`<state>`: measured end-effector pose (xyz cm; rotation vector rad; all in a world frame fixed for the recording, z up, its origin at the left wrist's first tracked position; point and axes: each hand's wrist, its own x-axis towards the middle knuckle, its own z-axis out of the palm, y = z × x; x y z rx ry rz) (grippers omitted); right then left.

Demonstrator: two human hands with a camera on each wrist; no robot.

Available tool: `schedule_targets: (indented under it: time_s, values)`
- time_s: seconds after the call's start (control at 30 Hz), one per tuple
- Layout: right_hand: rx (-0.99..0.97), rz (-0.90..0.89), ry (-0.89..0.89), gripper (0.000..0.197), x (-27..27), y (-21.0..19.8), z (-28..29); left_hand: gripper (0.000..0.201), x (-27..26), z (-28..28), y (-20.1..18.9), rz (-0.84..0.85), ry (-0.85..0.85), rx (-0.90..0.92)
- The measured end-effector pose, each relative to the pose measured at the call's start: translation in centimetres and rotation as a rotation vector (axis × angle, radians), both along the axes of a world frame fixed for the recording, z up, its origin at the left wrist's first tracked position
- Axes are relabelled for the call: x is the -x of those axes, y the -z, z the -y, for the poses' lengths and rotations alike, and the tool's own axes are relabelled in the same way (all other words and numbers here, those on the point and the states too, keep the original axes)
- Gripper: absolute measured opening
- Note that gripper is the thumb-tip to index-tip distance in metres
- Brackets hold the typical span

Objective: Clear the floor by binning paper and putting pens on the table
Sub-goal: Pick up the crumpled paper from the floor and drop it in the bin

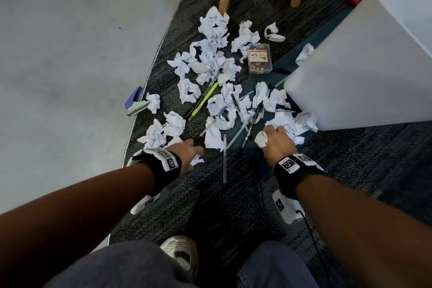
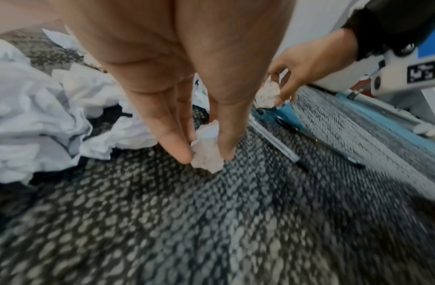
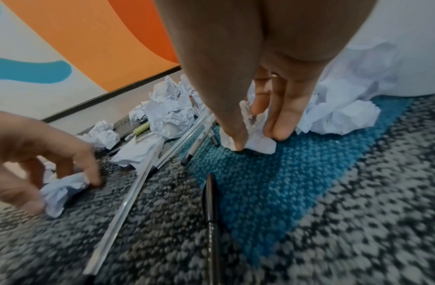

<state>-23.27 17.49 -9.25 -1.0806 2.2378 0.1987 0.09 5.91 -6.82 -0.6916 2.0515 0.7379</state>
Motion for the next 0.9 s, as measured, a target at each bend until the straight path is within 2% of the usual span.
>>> schedule_targets:
  time_s: [0.17,0.3,0.47,0.73,0.9]
  values:
    - [0.04,-0.009,0.029,0.044,0.4,-0.4,-1.1,0.043,-0.2,-0.2,0.1,-0.017,0.005,0.025]
    - [0.249,0.024,0.106,0.05,0.3,-1.4,-1.4,0.043,0.4,0.3,-0.7,-0.032,-0.033,0.037]
    - [0.477,0.138,0.254,0.043,0.2,-4.7,-0.4,0.048,1.9,1.3,-2.5,-0.115,-0.102,0.06]
    - [0.767,0.208,0.43,0.036,1.7,-10.4,0.8,0.048,5.3,2.9,-7.2,-0.345,-0.16,0.094]
    - [0.866,0.165,0.419,0.036,3.1,-13.4,1.2,0.047,8.3,4.0,-11.3,-0.436,-0.159,0.136]
